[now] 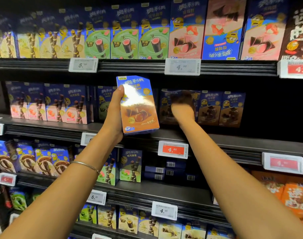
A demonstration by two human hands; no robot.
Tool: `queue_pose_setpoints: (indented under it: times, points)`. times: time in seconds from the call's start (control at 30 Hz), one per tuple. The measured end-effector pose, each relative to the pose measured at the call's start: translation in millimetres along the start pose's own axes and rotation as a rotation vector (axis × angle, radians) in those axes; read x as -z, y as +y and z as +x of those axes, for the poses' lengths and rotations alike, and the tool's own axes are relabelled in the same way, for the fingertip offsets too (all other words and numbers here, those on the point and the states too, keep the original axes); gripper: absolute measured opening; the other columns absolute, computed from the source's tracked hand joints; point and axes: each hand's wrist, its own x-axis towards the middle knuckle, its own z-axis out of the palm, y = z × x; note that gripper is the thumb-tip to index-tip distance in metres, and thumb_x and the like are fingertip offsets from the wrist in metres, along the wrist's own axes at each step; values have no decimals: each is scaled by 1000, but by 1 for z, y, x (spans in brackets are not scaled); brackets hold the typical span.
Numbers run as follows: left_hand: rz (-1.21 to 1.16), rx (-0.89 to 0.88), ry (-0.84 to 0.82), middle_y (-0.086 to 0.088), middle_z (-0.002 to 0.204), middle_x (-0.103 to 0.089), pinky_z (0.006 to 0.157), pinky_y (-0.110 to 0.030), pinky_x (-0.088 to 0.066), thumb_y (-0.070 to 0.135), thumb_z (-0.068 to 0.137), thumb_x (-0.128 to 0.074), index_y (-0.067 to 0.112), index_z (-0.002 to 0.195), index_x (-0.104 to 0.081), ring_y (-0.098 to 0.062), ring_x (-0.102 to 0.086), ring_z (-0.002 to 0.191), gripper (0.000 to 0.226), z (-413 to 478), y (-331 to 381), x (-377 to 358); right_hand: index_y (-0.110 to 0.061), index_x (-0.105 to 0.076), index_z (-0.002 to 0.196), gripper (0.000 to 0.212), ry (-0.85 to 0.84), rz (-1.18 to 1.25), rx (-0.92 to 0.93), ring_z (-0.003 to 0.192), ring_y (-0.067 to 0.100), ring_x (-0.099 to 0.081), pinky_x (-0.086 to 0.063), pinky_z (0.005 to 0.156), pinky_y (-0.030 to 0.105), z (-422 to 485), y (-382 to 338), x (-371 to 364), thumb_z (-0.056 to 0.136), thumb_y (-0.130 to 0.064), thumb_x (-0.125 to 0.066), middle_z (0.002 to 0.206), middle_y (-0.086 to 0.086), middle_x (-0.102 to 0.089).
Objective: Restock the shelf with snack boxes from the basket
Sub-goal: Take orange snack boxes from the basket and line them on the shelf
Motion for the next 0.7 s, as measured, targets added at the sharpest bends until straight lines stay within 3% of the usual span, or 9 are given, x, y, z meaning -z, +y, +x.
queue_pose_setpoints:
  times: [0.07,0.13,0.17,0.27,0.37,0.47,0.57,0.7]
  points:
    - [-4,-8,6,-8,108,-81,73,-37,-66,56,107,-44,16,125,-69,-24,-80,90,50,-1,0,-1,-20,-60,111,46,-226,448,-53,103,23,-63,-52,82,36,-39,-13,8,88,-59,-60,108,-1,-64]
    - [11,-13,10,-13,117,-80,78,-39,-66,55,107,-43,17,122,-70,-27,-79,97,49,-1,0,-4,-25,-57,126,72,-523,530,-17,108,18,-67,-53,89,40,-69,-21,12,75,-75,-63,117,-3,-68]
    - [18,-11,11,-15,123,-77,83,-41,-66,55,108,-42,17,123,-69,-28,-78,101,49,-1,0,-6,-27,-56,126,70,-594,514,32,106,16,-70,-55,86,39,-79,-23,10,75,-74,-66,116,-4,-72]
    - [22,-11,11,-15,125,-77,84,-42,-65,54,107,-42,15,124,-69,-29,-77,104,51,-3,-1,-12,-21,-58,124,51,-540,546,114,90,12,-76,-60,73,29,-94,-26,6,86,-51,-74,108,-1,-75]
    - [89,-64,55,-17,126,-76,90,-48,-64,63,105,-40,11,132,-69,-35,-76,110,65,-2,0,-13,-21,-66,112,32,-476,509,156,89,15,-76,-62,84,38,-96,-27,7,94,-47,-66,101,0,-77]
    - [199,-51,149,-26,132,-70,103,-64,-55,72,91,-52,4,141,-62,-49,-69,119,85,1,0,-13,-19,-64,112,33,-471,514,96,91,20,-75,-61,87,45,-94,-25,14,97,-47,-60,102,3,-77]
    - [227,-21,260,-19,128,-74,91,-56,-63,58,98,-65,4,143,-58,-42,-74,113,70,7,-7,-8,-16,-64,115,32,-501,556,42,91,20,-75,-60,85,41,-89,-17,28,99,-43,-58,103,4,-77]
    - [267,-35,257,-15,116,-79,75,-43,-66,54,99,-68,4,138,-61,-31,-79,98,64,12,-13,-6,-11,-70,109,25,-412,604,-18,85,21,-75,-59,83,37,-69,3,56,99,-32,-61,97,8,-78]
